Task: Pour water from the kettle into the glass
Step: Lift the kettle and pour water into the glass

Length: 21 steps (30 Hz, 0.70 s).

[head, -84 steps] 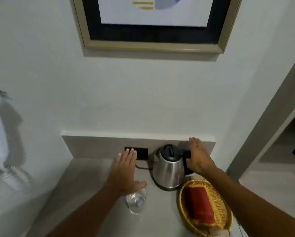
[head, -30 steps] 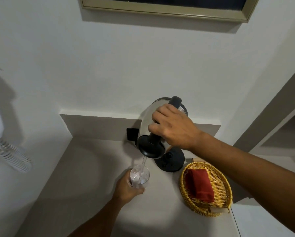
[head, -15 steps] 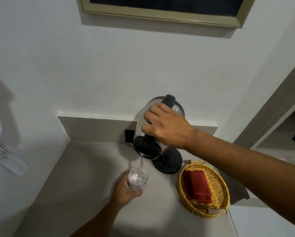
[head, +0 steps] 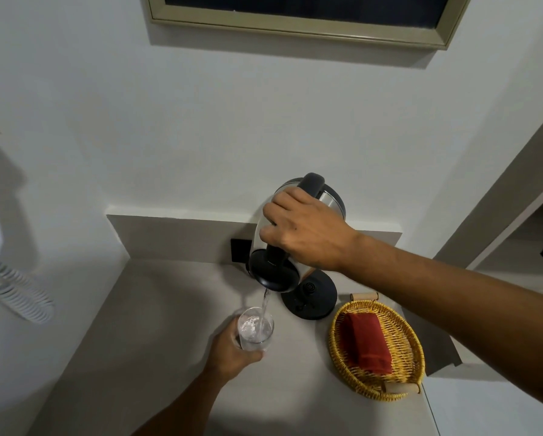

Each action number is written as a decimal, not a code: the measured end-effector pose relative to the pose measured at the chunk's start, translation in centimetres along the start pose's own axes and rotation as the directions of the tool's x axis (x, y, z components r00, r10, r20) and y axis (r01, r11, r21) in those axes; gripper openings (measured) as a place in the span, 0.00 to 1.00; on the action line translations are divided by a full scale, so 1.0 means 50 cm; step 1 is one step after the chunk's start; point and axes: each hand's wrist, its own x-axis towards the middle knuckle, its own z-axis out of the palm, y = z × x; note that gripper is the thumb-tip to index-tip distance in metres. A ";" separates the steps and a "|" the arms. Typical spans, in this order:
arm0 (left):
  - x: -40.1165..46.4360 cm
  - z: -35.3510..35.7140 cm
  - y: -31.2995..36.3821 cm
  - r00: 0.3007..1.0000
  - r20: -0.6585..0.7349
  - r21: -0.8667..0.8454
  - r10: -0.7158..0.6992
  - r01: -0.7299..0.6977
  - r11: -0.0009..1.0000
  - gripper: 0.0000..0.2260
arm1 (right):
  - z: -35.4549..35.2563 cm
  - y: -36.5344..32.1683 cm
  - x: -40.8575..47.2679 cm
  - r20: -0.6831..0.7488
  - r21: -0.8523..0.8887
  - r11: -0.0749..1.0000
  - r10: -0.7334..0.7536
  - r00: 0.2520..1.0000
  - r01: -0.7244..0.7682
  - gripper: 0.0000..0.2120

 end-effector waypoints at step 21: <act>0.001 0.001 -0.008 0.999 -0.011 0.015 0.037 -0.036 0.999 0.38 | 0.034 0.009 -0.020 -0.001 0.014 1.000 0.019 1.000 -0.019 0.07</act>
